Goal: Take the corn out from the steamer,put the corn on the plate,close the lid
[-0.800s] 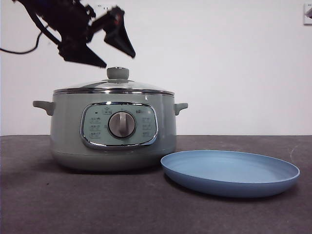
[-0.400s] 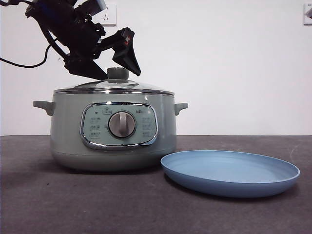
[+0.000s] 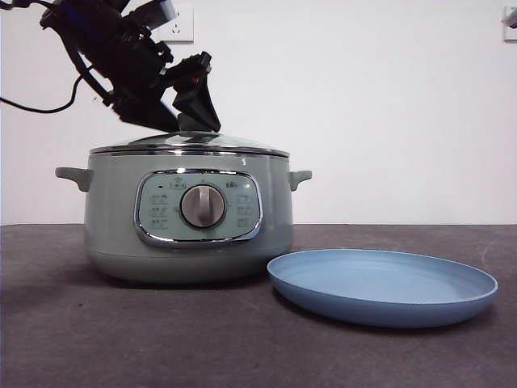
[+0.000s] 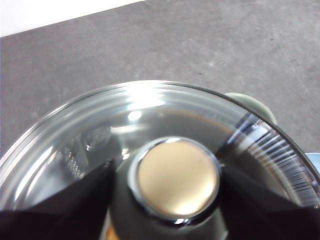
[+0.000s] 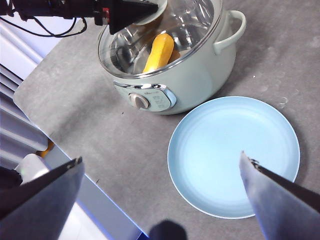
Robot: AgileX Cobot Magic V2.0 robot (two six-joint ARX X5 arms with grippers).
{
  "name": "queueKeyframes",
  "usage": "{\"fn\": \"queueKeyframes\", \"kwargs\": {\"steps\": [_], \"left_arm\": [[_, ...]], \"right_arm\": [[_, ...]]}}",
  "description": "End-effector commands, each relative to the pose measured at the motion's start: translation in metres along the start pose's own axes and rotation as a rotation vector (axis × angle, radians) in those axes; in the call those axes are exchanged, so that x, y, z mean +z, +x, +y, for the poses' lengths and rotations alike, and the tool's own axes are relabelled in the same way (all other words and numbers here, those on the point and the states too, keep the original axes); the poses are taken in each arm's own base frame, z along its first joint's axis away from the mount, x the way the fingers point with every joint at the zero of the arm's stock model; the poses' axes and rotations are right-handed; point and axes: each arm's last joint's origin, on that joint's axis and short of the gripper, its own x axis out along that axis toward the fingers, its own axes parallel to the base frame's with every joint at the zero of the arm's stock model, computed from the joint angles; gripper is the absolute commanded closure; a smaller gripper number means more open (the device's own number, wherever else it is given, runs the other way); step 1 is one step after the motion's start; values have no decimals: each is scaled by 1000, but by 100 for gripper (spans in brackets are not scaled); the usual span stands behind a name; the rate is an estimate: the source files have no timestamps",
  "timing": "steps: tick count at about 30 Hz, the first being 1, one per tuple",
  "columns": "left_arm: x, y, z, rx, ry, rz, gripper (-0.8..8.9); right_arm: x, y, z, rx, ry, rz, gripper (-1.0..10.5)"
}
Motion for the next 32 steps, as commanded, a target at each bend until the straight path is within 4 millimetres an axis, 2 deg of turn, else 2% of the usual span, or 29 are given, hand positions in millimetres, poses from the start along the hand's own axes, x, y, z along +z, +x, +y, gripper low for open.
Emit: {"fn": "queueKeyframes", "kwargs": {"steps": [1,11,18,22,26,32], "left_arm": [[-4,2,-1,-5,-24,17,824],[2,-3,-2,-10,-39,-20,826],[18,-27,-7,-12,-22,-99,826],[31,-50,-11,-28,-7,-164,826],[41,-83,-18,-28,2,-211,826],[46,-151,-32,-27,9,-242,825]], "right_arm": [[1,0,1,2,-4,-3,380],[1,0,1,2,-4,-3,380],[1,0,1,2,-4,-3,380],[3,1,0,1,-13,-15,382],[8,3,-3,0,-2,-45,384],[26,19,-8,32,13,-121,384]]}}
